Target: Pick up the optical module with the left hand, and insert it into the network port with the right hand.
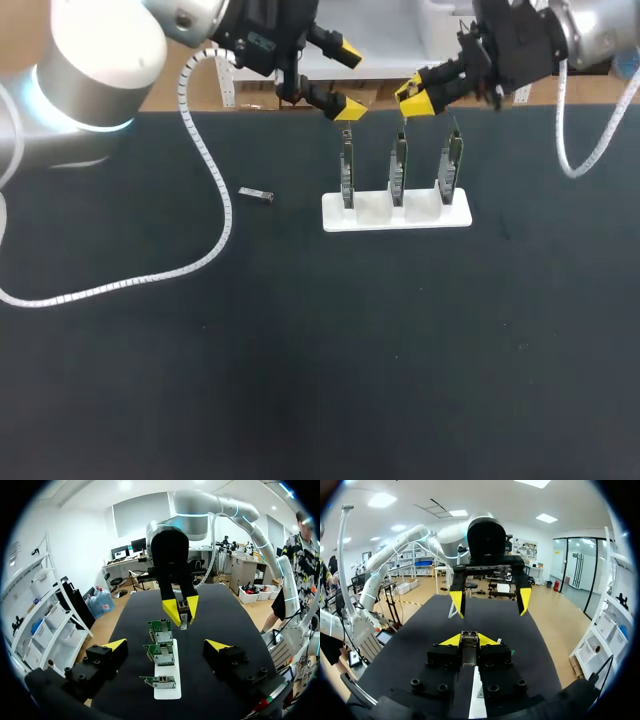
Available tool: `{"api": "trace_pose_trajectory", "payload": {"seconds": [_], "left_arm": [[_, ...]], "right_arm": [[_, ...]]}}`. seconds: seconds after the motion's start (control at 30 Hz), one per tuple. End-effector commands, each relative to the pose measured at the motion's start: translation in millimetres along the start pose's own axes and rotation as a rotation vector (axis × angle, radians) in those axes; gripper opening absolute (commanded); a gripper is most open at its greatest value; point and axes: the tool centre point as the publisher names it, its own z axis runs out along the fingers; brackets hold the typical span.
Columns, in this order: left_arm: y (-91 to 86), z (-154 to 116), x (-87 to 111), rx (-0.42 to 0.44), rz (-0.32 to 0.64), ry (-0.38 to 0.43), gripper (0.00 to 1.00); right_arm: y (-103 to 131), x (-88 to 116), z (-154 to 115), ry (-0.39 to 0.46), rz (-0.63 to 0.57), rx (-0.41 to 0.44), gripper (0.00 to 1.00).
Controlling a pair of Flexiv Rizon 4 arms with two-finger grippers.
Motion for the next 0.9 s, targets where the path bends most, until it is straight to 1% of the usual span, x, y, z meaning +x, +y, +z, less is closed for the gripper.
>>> {"api": "trace_pose_trajectory", "payload": {"seconds": [0.03, 0.13, 0.33, 0.4, 0.6, 0.9], "left_arm": [[1.7, 0.0, -0.6, 0.004, 0.000, 0.006, 1.00], [1.7, 0.0, -0.6, 0.004, 0.000, 0.006, 1.00], [1.7, 0.0, -0.6, 0.004, 0.000, 0.006, 1.00], [1.7, 0.0, -0.6, 0.004, 0.000, 0.006, 1.00], [1.7, 0.0, -0.6, 0.004, 0.000, 0.006, 1.00], [1.7, 0.0, -0.6, 0.004, 0.000, 0.006, 1.00]], "right_arm": [[8.5, 7.6, 4.7, -0.021, -0.010, 0.020, 0.00], [5.0, 15.0, 5.0, -0.026, -0.011, 0.017, 0.00], [-2.0, 20.4, 5.4, -0.018, -0.013, -0.001, 0.00], [-2.4, 19.3, 6.0, -0.016, -0.014, -0.010, 0.00], [-9.0, 27.0, 4.3, -0.005, -0.005, -0.034, 0.00], [-13.6, 28.3, 3.0, 0.014, -0.002, -0.055, 0.00]]}}
